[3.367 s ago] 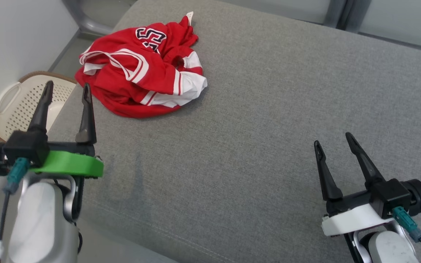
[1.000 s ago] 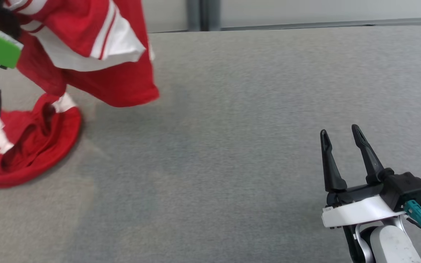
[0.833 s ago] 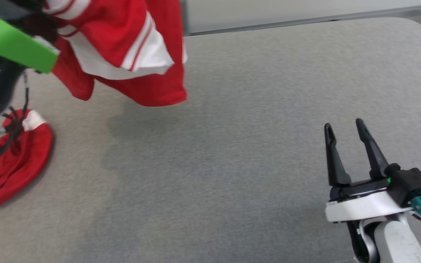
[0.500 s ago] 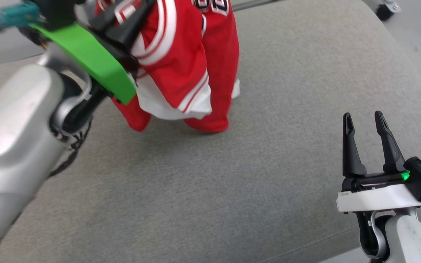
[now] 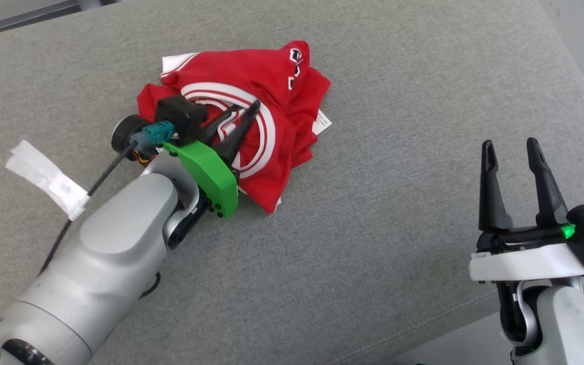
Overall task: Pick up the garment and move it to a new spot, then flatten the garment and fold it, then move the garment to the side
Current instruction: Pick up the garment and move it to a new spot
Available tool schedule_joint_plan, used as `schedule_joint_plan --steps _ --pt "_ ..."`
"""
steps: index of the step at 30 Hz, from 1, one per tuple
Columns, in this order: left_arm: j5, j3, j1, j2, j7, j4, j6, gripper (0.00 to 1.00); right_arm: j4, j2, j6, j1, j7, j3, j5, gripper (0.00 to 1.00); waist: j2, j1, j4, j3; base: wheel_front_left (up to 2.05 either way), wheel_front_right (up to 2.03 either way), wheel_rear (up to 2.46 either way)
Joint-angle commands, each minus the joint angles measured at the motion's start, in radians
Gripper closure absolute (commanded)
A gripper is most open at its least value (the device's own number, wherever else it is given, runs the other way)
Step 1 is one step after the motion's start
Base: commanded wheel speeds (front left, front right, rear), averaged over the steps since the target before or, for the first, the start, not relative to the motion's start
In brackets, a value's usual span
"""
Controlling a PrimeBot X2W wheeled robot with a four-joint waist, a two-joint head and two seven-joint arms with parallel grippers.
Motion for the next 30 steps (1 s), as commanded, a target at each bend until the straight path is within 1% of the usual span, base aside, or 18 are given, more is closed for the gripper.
schedule_joint_plan --steps 1,4,8,11,15,18,20,22,24,27,30 --pt "0.016 0.024 0.012 -0.01 -0.008 0.019 -0.002 0.0 -0.002 0.001 -0.001 -0.014 -0.003 0.016 -0.017 0.0 0.0 0.0 0.028 -0.011 0.0 0.0 0.0" --pt "0.061 0.133 0.05 -0.04 -0.008 0.008 0.01 0.0 -0.01 0.0 -0.001 -0.017 -0.003 0.042 -0.025 0.0 0.0 0.0 0.058 -0.036 0.0 0.0 0.0" --pt "0.146 0.281 0.145 -0.067 -0.008 -0.048 0.043 0.0 0.042 0.0 -0.001 -0.002 -0.003 0.078 -0.038 0.0 0.0 0.0 0.105 -0.096 0.0 0.0 0.0" --pt "0.21 0.406 0.268 -0.08 -0.008 -0.121 0.073 0.0 0.063 -0.001 -0.001 0.003 -0.003 0.116 -0.079 0.0 0.0 0.0 0.146 -0.153 0.0 0.0 0.0" --pt "0.313 0.564 0.434 -0.096 -0.007 -0.232 0.115 0.0 0.07 -0.001 -0.001 0.025 -0.003 0.156 -0.077 0.0 0.0 0.0 0.205 -0.227 0.0 0.0 0.0" --pt "0.405 0.677 0.587 -0.116 -0.007 -0.343 0.136 0.0 0.058 -0.001 -0.001 0.049 -0.003 0.172 -0.076 0.0 0.0 0.0 0.244 -0.273 0.0 0.0 0.0" --pt "0.459 0.747 0.677 -0.137 -0.007 -0.413 0.139 0.0 0.053 -0.001 -0.001 0.07 -0.003 0.17 -0.068 0.0 0.0 0.0 0.268 -0.298 0.0 0.0 0.0" --pt "0.512 0.812 0.765 -0.164 -0.007 -0.48 0.126 0.0 0.05 -0.001 -0.001 0.095 -0.003 0.165 -0.076 0.0 0.0 0.0 0.288 -0.324 0.0 0.0 0.0" --pt "0.559 0.863 0.851 -0.186 -0.007 -0.548 0.102 0.0 0.051 -0.001 -0.001 0.118 -0.003 0.165 -0.095 0.0 0.0 0.0 0.299 -0.341 0.0 0.0 0.0" --pt "0.634 0.931 0.956 -0.209 -0.007 -0.63 0.081 0.0 0.062 -0.001 -0.001 0.151 -0.003 0.147 -0.114 0.0 0.0 0.0 0.304 -0.361 0.0 0.0 0.0" --pt "0.688 1.005 1.047 -0.229 -0.007 -0.724 0.078 0.0 0.051 -0.001 -0.001 0.181 -0.003 0.118 -0.116 0.0 0.0 0.0 0.303 -0.38 0.0 0.0 0.0"
